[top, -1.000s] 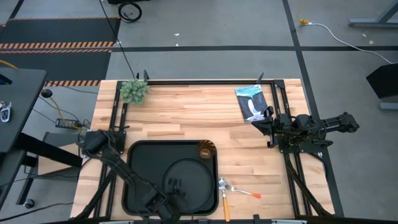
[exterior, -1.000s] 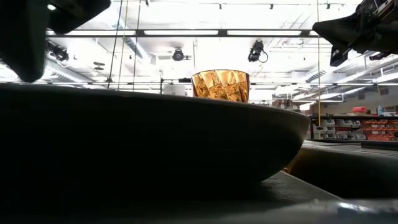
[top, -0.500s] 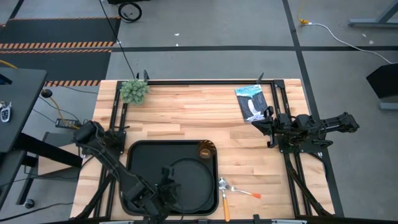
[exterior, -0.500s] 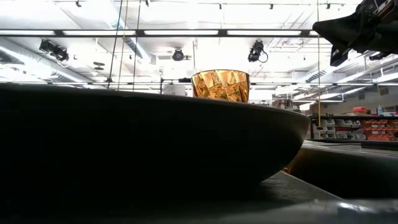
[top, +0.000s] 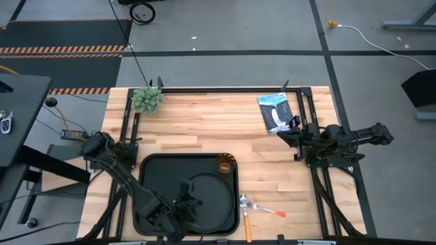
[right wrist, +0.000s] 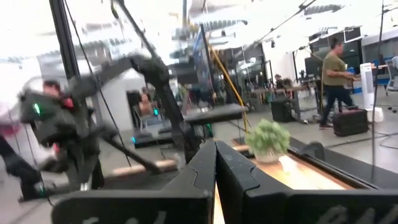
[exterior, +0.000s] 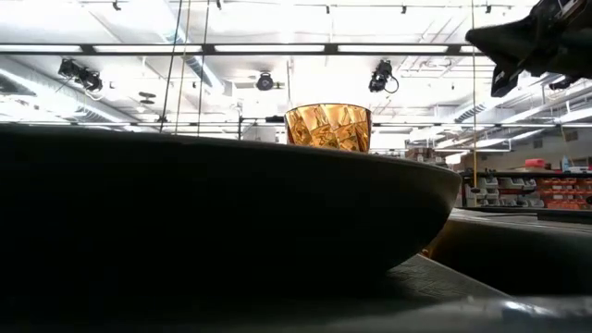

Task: Pick and place plate/cup/fork/spoon on tray
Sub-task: Put the orange fork on the black tray

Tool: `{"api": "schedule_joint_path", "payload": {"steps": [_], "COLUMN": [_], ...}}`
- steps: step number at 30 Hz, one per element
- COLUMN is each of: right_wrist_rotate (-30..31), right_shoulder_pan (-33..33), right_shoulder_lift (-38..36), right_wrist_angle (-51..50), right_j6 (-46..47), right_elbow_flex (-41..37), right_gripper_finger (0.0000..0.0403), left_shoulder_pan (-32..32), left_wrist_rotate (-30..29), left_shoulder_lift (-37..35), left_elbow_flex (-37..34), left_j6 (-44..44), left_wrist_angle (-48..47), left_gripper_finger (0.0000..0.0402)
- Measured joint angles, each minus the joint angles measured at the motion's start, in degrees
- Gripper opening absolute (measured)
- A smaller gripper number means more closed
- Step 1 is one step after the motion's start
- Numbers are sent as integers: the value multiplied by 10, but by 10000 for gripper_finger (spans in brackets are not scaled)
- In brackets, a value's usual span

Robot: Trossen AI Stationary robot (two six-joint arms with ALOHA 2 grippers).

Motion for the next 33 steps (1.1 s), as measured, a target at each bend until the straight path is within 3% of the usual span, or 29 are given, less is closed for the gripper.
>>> {"api": "schedule_joint_path", "payload": {"steps": [7,12,15,25,33], "right_wrist_rotate": [-9,-102,-125,-119,-87], "right_shoulder_pan": [0,1,1,44,128], "right_shoulder_lift": [0,18,46,217,365], "right_wrist_angle": [74,73,72,47,14], "right_j6": [165,211,265,358,423], "right_elbow_flex": [0,0,0,0,48], "right_gripper_finger": [16,16,16,5,3], "left_shoulder_pan": [-15,-16,-15,-14,-13], "left_wrist_rotate": [23,18,15,7,7], "left_shoulder_lift": [-35,-84,-121,-231,-281], "left_elbow_flex": [-165,-236,-271,-413,-487], "left_j6": [13,10,13,65,43], "left_wrist_angle": [219,306,333,544,627], "left_gripper_finger": [8,8,8,9,9]}}
